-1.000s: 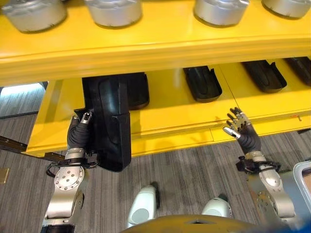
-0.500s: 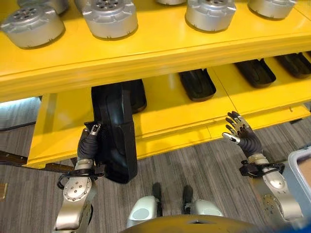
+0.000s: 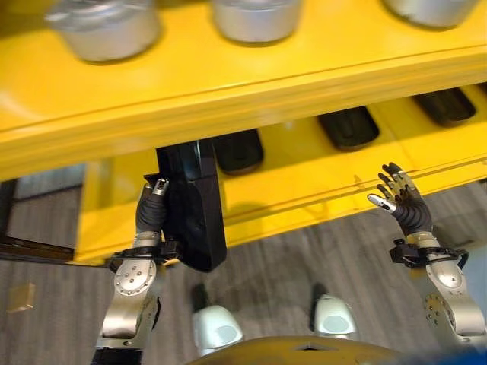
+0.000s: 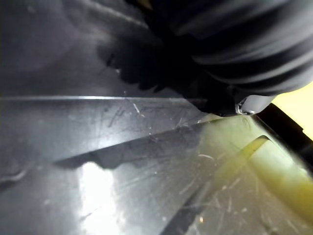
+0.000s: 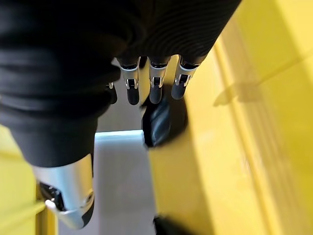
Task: Move parts from the plastic box to the shelf.
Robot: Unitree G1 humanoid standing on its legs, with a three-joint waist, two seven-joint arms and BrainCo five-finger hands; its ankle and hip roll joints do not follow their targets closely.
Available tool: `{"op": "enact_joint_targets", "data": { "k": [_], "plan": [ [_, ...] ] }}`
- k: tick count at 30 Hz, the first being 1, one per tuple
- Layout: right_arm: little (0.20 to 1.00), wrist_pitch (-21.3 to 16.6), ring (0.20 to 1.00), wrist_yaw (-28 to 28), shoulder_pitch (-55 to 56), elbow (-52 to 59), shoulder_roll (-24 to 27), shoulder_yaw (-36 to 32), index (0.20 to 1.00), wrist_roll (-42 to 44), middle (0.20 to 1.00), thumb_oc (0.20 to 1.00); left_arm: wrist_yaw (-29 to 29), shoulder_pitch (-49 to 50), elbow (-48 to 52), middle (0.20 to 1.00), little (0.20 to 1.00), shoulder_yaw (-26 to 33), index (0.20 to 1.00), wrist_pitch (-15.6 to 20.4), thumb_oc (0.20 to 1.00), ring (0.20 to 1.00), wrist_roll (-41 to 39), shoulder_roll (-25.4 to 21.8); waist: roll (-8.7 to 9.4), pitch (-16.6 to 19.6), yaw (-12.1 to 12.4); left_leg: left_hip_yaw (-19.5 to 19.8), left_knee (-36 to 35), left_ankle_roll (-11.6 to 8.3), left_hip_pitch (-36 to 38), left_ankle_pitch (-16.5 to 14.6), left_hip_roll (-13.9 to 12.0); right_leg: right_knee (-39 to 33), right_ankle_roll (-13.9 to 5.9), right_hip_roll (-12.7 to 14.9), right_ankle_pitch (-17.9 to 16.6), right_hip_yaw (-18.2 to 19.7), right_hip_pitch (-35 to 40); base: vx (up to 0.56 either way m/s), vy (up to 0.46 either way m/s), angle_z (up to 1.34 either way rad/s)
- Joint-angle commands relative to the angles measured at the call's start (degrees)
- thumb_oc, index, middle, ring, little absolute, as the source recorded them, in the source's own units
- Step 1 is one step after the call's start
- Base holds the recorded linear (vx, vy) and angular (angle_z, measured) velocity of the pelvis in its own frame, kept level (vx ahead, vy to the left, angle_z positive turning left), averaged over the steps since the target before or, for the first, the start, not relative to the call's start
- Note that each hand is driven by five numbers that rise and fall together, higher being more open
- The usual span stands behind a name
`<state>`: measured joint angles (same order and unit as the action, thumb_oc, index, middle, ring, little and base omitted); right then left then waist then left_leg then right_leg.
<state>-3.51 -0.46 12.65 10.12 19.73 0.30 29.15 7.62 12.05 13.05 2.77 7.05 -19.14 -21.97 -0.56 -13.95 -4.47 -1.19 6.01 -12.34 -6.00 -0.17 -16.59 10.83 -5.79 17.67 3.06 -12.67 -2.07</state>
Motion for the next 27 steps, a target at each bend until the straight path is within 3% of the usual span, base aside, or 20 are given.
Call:
{"op": "enact_joint_targets", "data": {
  "k": [1, 2, 3, 8, 14, 23, 27],
  "plan": [
    [1.0, -3.7, 1.0, -0.4, -2.2, 2.4, 2.5, -2.9, 1.0, 0.6, 1.0, 1.0, 0.1, 1.2, 6.0, 0.2, 0.2, 2.6, 0.2, 4.8, 0.2, 0.2, -1.8, -2.4, -2.13, 3.5, 0.8, 1.6, -4.9, 3.49, 3.1, 3.8, -2.9, 5.6, -2.73, 1.3, 5.4, 1.5, -1.8, 0.09, 0.159, 0.39],
    [1.0, -3.7, 1.0, -0.4, -2.2, 2.4, 2.4, -2.9, 1.0, 0.6, 1.0, 1.0, 0.1, 1.2, 6.0, 0.2, 0.2, 2.6, 0.2, 4.9, 0.2, 0.2, -1.8, -2.4, -2.01, 3.4, 0.8, 1.6, -4.7, 3.59, 3.1, 3.6, -2.7, 5.2, -2.83, 1.4, 5.2, 1.5, -1.5, 0.11, 0.229, 0.45],
    [1.0, -3.5, 1.0, 0.0, -2.1, 2.5, 1.9, -2.8, 1.0, 0.2, 1.0, 1.0, 0.5, 0.8, 5.9, 0.2, 0.2, 3.0, 0.2, 4.8, 0.2, 0.2, -1.3, -3.5, -1.34, 3.4, 1.1, 1.6, -2.4, 4.0, 2.5, 1.2, -0.5, 2.4, -3.65, 2.7, 3.5, 1.2, 0.0, 0.09, 0.212, 0.36],
    [1.0, -3.5, 1.0, -0.2, -1.6, 2.9, 0.9, -4.2, 1.0, -0.2, 1.0, 1.0, 1.6, -1.3, 5.5, 0.2, 0.2, 3.0, 0.2, 4.9, 0.2, 0.2, -1.5, -4.7, 0.65, 2.5, 1.4, 1.1, 8.1, 4.42, -3.0, -4.5, 3.6, -1.4, -5.5, 6.2, 0.2, -0.5, 2.6, 0.07, 0.195, 0.09],
    [1.0, -2.8, 1.0, 0.3, -0.4, 3.3, 0.2, -4.6, 1.0, 0.9, 1.0, 1.0, 2.7, -1.9, 4.7, 0.2, 0.2, 2.9, 0.2, 4.6, 0.2, 0.2, -1.6, -4.8, 1.77, 1.9, 1.1, 0.1, 15.9, 5.72, -7.5, -8.6, 4.9, -2.1, -6.34, 7.9, -2.4, 0.3, 1.6, 0.03, 0.11, -0.07],
    [1.0, -2.2, 1.0, -0.3, -3.9, 3.6, 0.4, -1.7, 1.0, 1.9, 1.0, 1.0, 9.1, -11.3, -2.9, 0.2, 0.2, 1.4, 0.2, 4.1, 0.2, 0.2, 0.3, -4.3, 3.37, -2.1, 0.4, 0.7, 22.7, 6.2, -14.7, -10.2, 4.8, 3.0, -6.68, 8.1, -1.4, 1.9, -4.9, -0.07, 0.025, -0.03],
    [1.0, -2.9, 1.0, -2.8, -7.0, 5.1, 0.0, -0.2, 1.0, 2.8, 1.0, 1.0, 14.7, -20.7, -6.9, 0.2, 0.2, -1.2, 0.2, 4.8, 0.2, 0.2, -0.8, -2.0, 4.29, -5.0, 0.0, 2.3, 26.1, 6.0, -21.1, -9.8, 4.7, 9.0, -5.88, 8.2, 1.9, 2.9, -10.8, -0.18, -0.023, 0.03]
  ]
}}
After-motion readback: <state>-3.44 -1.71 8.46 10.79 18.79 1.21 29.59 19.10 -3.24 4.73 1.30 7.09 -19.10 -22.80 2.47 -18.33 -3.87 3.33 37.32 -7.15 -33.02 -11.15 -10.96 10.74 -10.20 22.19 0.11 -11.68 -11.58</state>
